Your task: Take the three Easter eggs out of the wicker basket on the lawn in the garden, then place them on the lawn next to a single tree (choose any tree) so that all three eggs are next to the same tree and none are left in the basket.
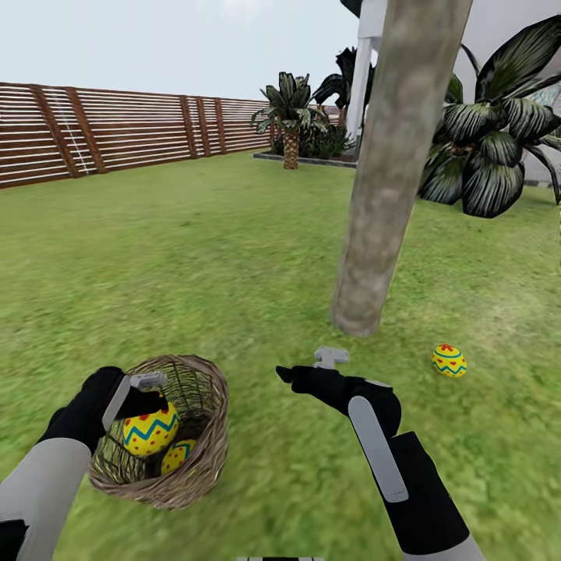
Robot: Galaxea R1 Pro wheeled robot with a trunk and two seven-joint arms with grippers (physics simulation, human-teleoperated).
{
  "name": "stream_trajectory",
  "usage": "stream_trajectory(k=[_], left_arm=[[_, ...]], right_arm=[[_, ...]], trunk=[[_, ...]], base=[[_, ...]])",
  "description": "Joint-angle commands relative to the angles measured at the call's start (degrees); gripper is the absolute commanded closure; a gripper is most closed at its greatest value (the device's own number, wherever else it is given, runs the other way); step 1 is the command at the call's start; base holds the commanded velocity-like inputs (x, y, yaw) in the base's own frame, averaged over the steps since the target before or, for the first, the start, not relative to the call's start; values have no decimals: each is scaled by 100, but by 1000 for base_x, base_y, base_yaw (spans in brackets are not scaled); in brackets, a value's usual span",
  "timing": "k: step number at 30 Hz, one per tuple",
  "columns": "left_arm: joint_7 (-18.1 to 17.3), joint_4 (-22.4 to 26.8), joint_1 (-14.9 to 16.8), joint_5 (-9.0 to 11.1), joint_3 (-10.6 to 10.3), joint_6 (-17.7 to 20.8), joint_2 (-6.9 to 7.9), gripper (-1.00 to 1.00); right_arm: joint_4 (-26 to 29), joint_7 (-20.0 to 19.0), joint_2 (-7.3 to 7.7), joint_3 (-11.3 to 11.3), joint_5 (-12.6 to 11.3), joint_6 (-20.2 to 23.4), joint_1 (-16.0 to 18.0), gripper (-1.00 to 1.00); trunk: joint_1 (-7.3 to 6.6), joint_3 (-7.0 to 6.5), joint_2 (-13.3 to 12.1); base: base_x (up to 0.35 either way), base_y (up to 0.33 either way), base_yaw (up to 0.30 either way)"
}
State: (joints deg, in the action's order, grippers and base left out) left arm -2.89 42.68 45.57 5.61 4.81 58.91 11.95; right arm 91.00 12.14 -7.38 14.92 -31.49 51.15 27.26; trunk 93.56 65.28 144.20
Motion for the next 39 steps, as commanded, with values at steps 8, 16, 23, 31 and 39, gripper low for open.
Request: stream_trajectory(k=[8,16,23,31,39], left_arm=[[16,13,5,65,11,109,-49,100],[16,7,8,20,11,109,-61,100],[17,9,8,12,10,109,-58,100],[17,19,6,26,11,109,-61,100],[25,167,5,-2,11,109,-61,100]], right_arm=[[-1,60,-4,3,-59,17,-1,-100],[-1,60,-9,9,-62,17,-1,-100],[-3,60,-4,-3,-162,17,-1,-100],[-2,60,-5,-4,-215,17,-1,-100],[-3,60,-9,1,-225,17,-1,-100]], trunk=[[-19,-151,-8],[-39,-328,-18],[-58,-483,-28],[-78,-660,-38],[-99,-837,-49]], base=[[0,0,0],[0,0,0],[-44,0,0],[-7,0,0],[-38,0,0]])
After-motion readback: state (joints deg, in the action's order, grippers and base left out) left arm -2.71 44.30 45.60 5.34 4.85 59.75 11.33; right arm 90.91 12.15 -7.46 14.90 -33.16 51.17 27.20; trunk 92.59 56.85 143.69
